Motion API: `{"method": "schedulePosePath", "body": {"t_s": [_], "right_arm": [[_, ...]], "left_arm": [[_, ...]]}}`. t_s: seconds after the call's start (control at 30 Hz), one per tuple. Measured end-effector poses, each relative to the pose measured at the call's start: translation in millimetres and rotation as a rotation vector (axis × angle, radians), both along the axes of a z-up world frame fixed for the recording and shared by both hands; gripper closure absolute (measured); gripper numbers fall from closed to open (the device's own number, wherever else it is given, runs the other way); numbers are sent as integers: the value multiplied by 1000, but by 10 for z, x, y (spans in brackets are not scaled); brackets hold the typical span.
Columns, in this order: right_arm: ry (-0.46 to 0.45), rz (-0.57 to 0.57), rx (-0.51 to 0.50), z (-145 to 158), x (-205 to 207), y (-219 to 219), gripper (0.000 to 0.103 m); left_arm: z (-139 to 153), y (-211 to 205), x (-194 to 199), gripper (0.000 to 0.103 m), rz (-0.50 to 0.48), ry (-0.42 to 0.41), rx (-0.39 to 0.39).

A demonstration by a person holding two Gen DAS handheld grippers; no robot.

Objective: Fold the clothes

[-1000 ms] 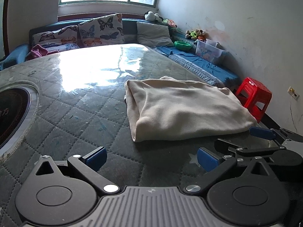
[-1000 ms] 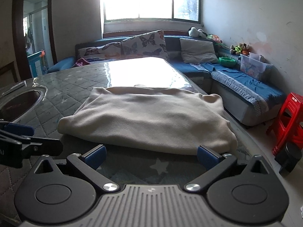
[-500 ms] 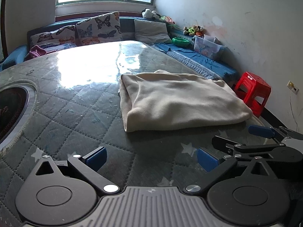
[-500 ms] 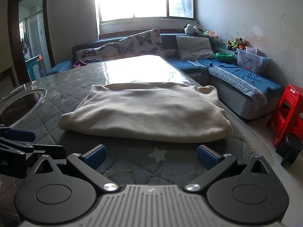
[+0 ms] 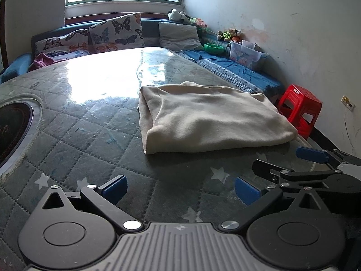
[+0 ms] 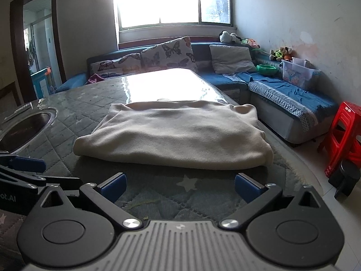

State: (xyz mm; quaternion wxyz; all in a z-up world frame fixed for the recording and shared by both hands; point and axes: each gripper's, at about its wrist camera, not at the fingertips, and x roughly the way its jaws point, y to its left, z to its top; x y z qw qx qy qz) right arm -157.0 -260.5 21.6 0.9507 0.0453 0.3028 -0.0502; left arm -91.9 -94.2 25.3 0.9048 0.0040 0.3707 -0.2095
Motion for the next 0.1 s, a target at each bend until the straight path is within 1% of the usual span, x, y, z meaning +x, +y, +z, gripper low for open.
{"method": "schedulePosePath", "body": {"t_s": [0.1], "right_arm": [[1,-1,-2,-1,1,1,0]], "left_arm": [[5,4,-2,0,1,-3,-2]]}}
